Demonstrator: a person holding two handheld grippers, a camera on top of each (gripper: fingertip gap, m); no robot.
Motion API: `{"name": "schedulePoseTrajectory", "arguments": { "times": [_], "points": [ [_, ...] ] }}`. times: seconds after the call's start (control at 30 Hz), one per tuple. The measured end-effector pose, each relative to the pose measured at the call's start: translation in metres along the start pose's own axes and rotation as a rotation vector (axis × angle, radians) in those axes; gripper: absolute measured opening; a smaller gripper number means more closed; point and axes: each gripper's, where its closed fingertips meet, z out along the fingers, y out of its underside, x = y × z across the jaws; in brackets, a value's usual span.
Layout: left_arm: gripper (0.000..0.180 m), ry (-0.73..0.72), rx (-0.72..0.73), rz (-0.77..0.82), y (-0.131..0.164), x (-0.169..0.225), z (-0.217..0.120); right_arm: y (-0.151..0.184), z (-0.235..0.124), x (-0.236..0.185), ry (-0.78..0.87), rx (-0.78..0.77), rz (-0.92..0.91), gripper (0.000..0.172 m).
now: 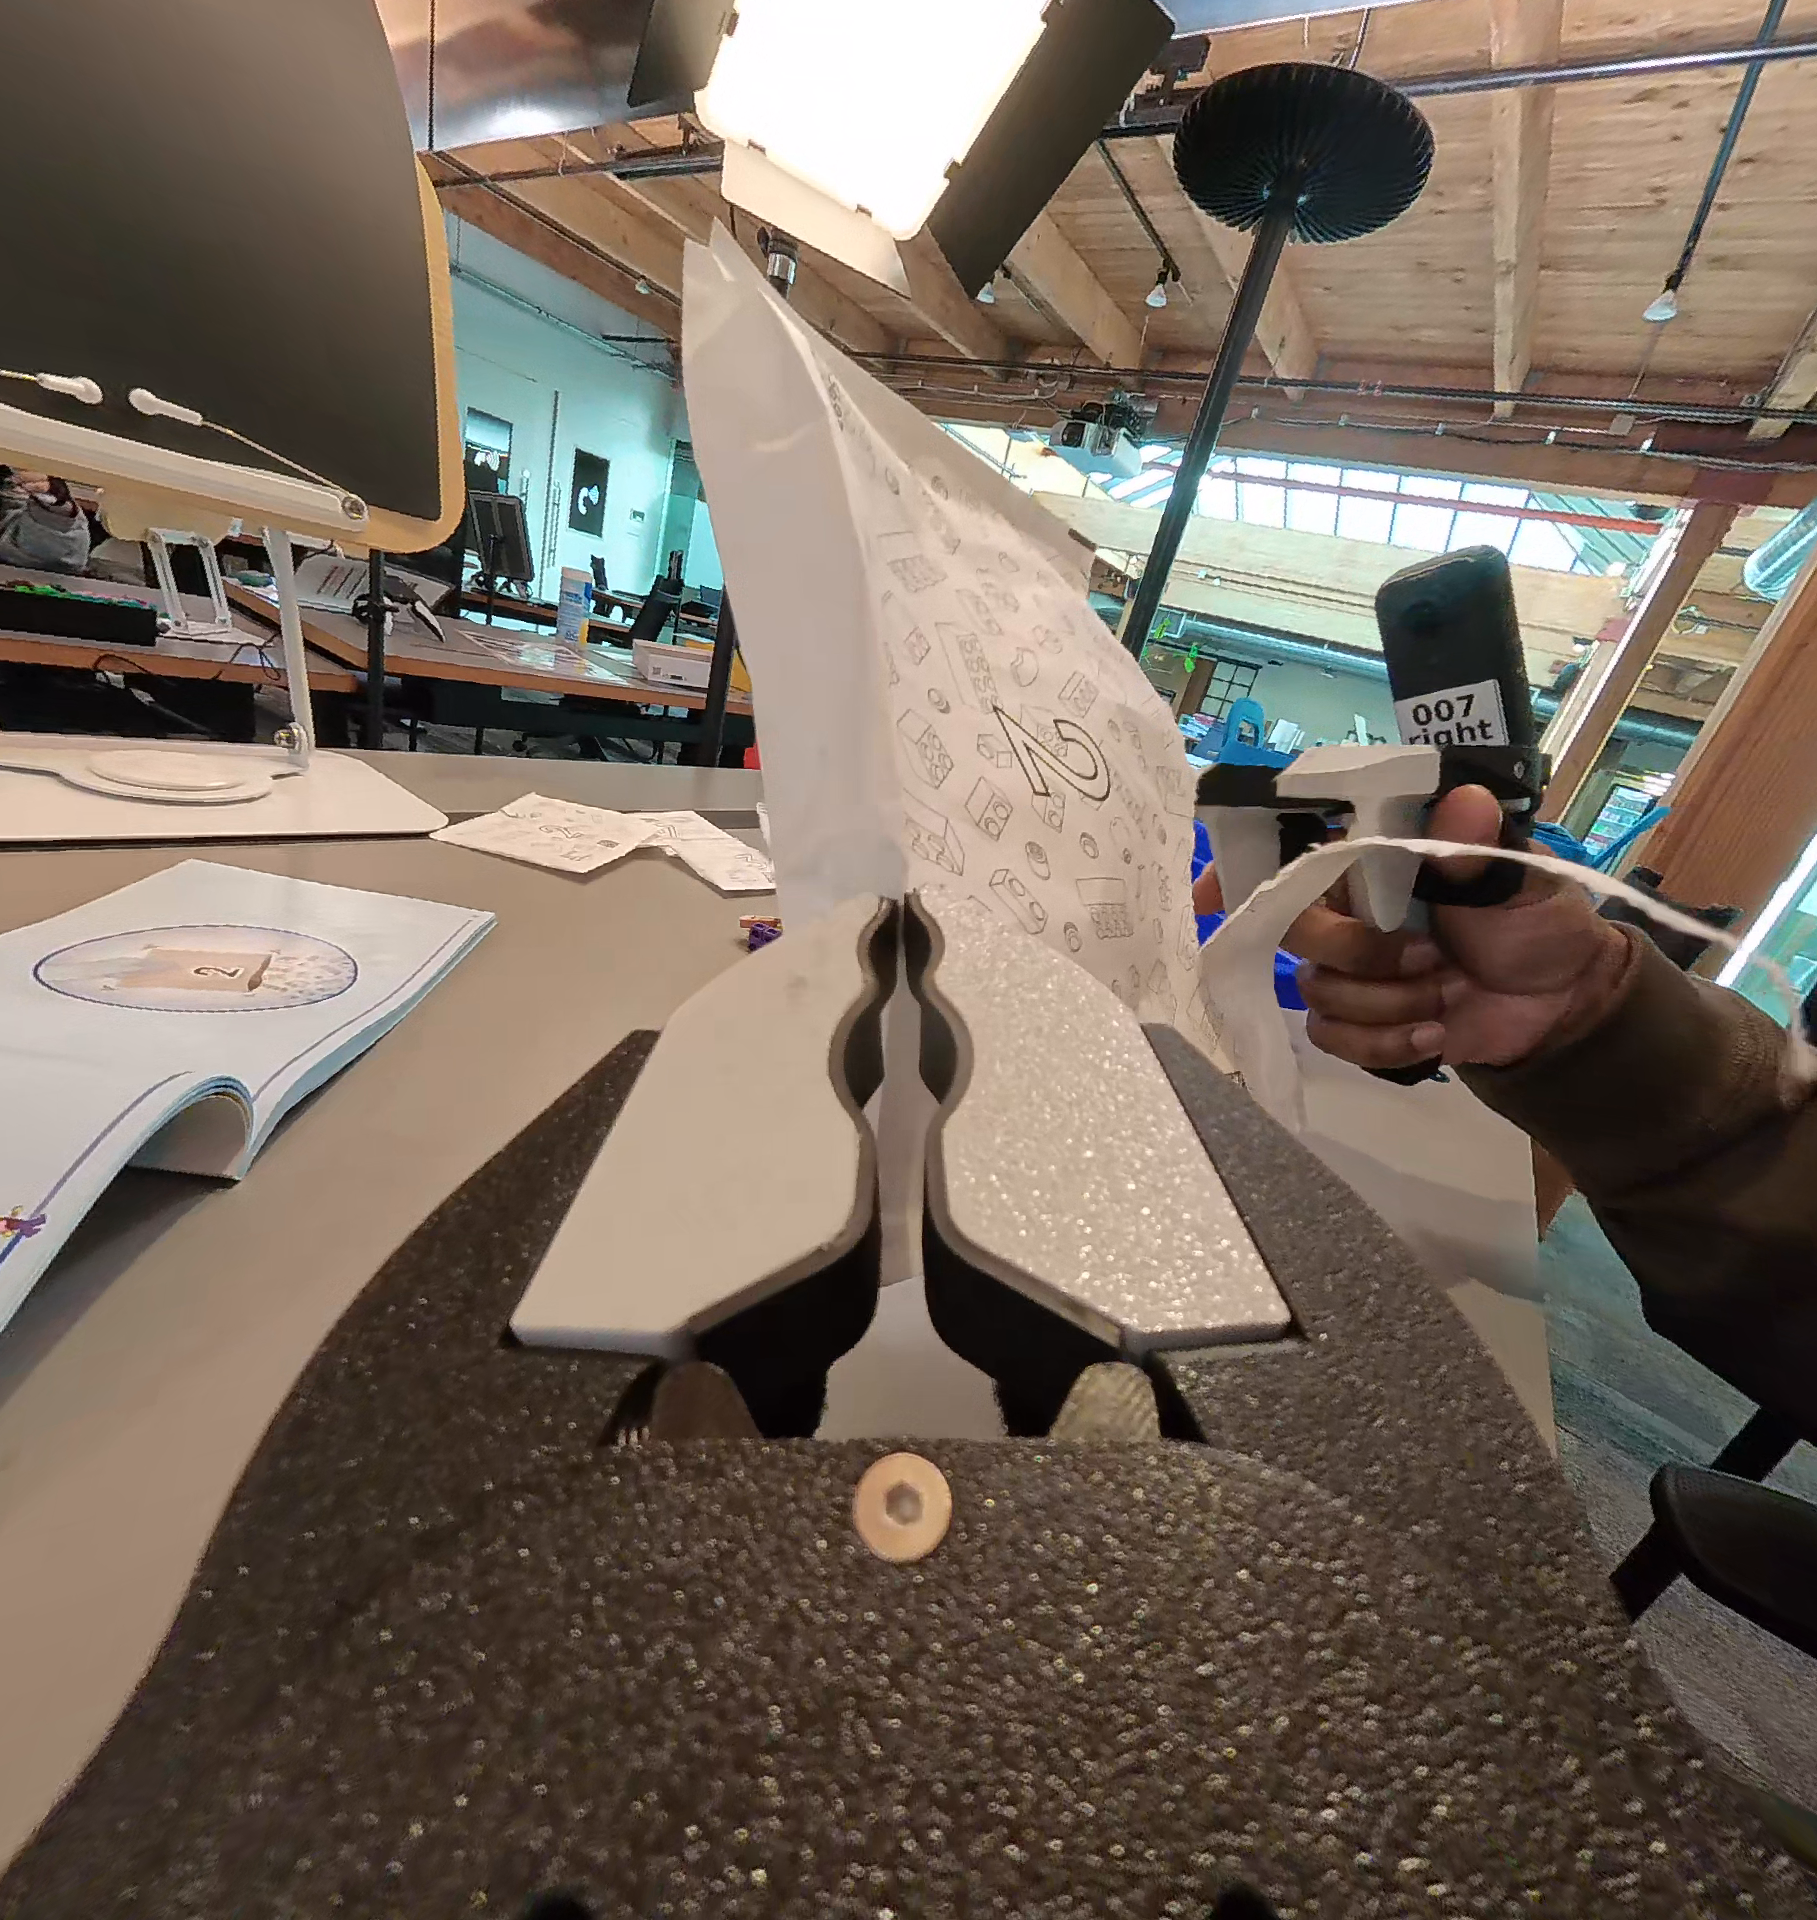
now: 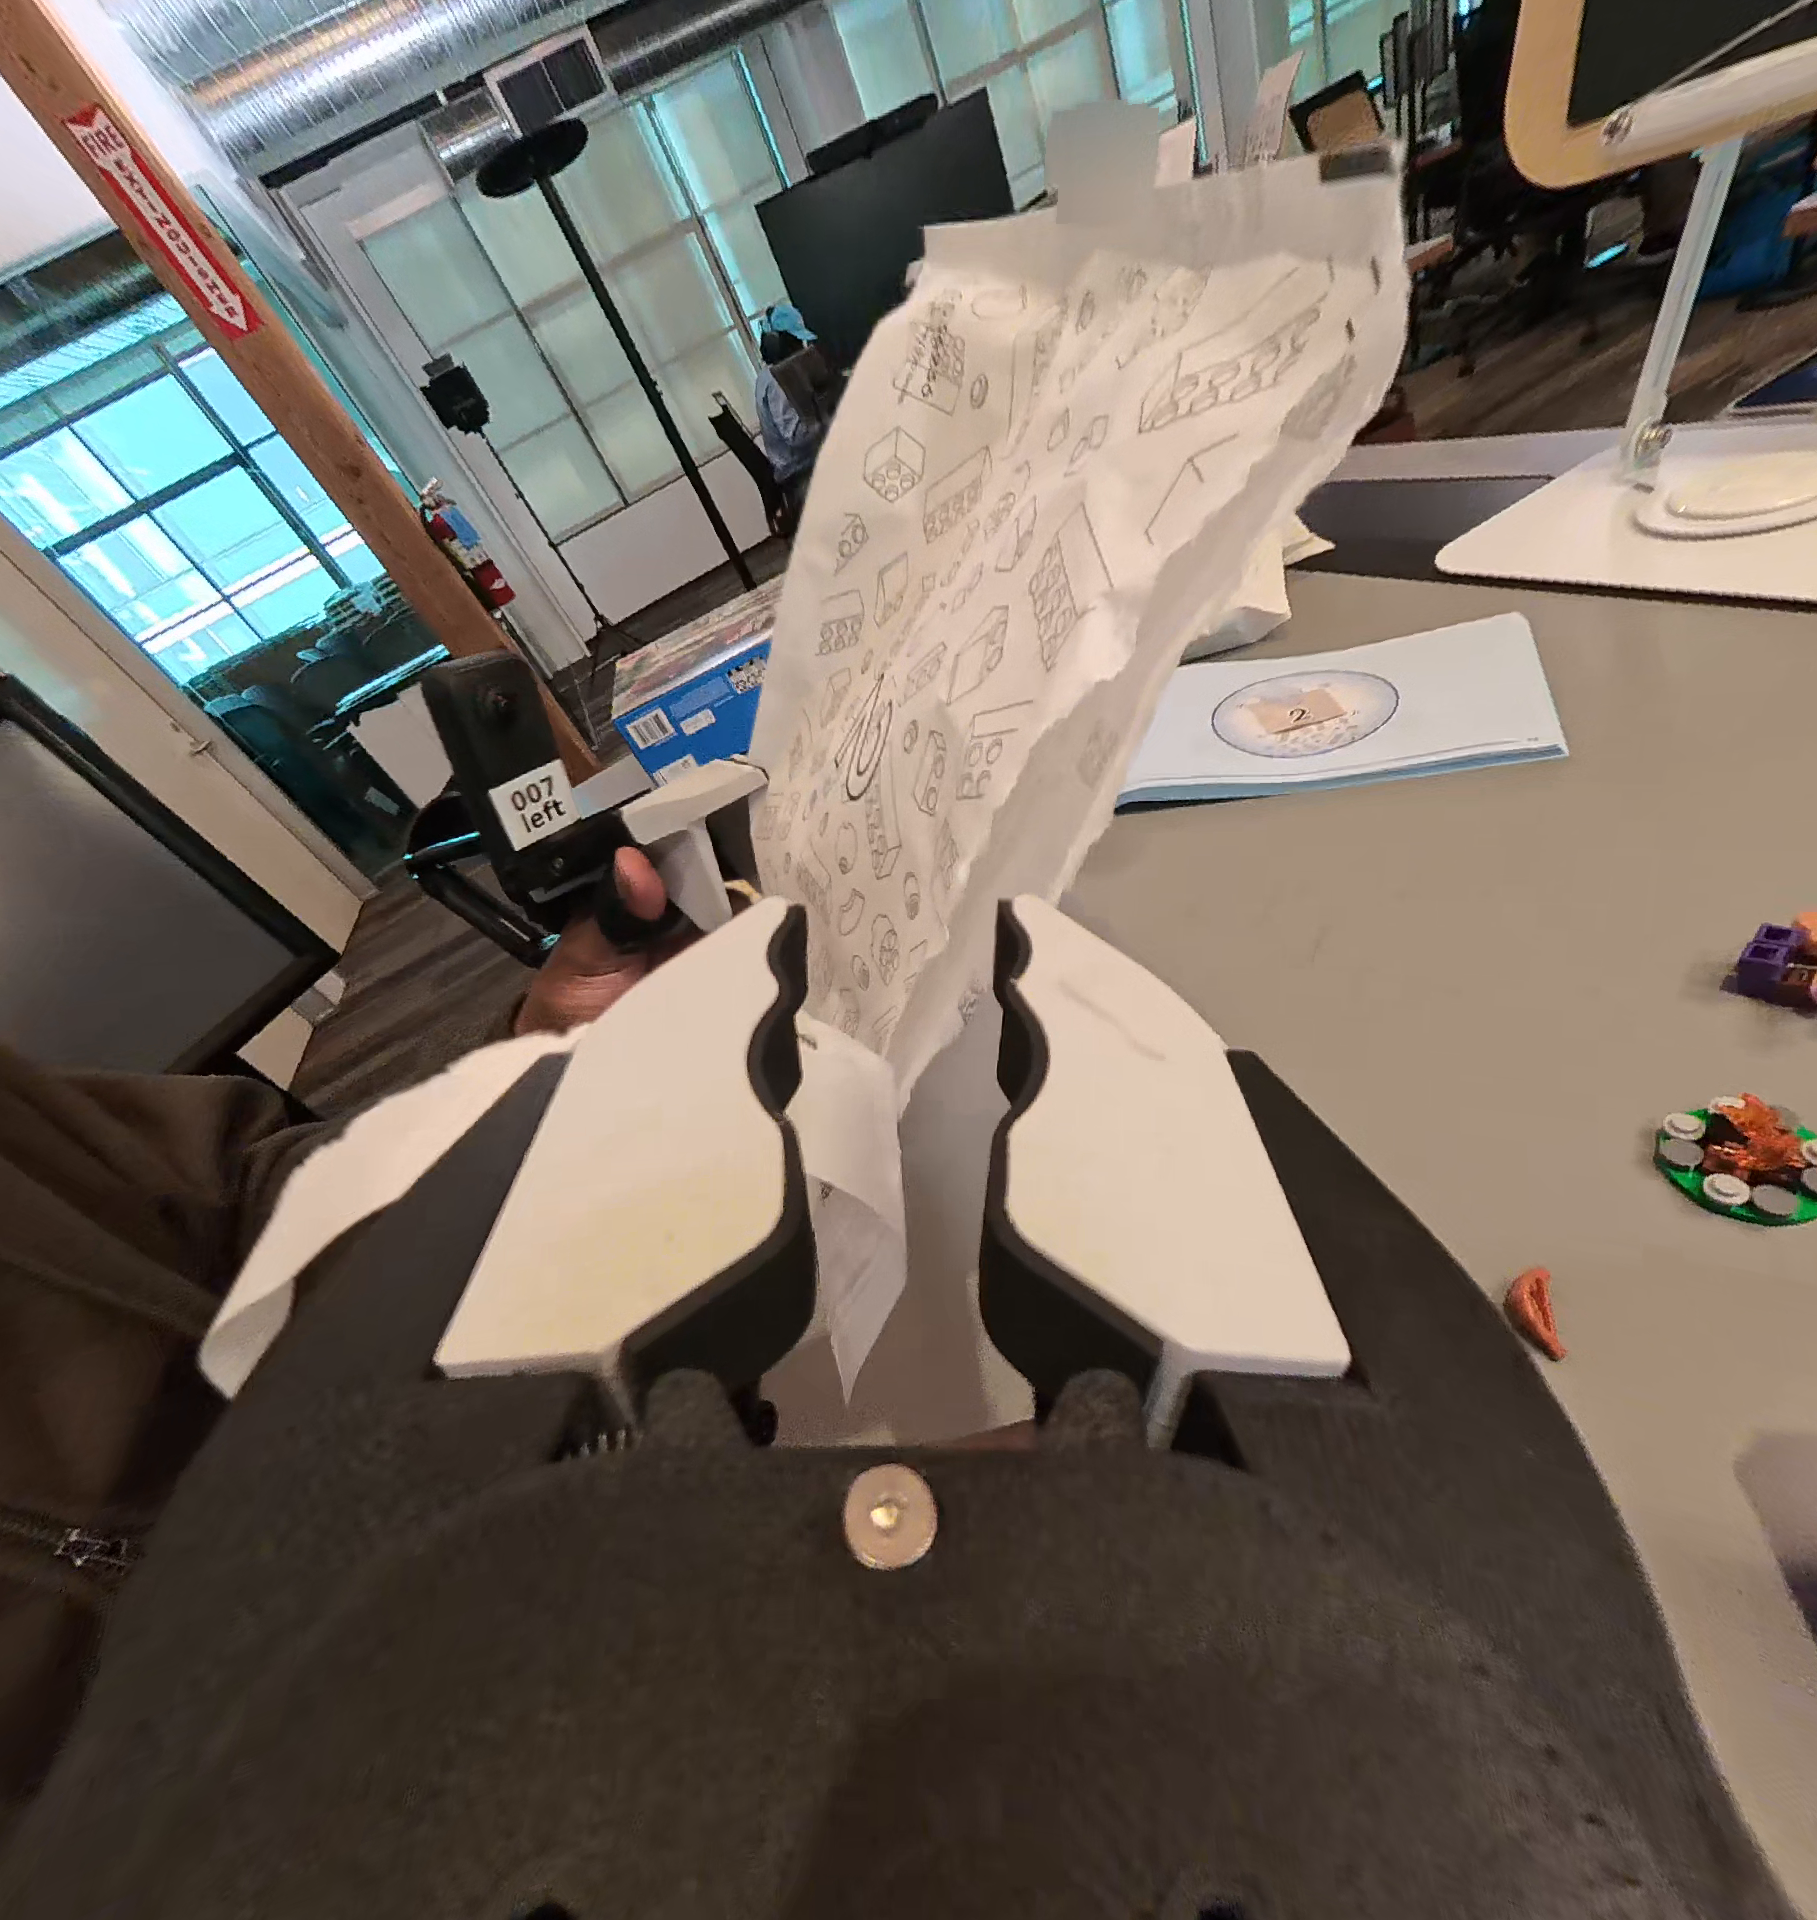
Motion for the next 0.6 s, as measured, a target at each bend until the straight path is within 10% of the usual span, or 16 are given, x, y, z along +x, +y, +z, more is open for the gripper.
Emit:
{"name": "schedulePoseTrajectory", "arguments": {
  "times": [0.6],
  "points": [
    [0.001,0.021,0.038,-0.021,-0.005,0.002,-0.002,0.029,0.020,-0.008,-0.059,-0.062,0.042,0.032]
  ]
}}
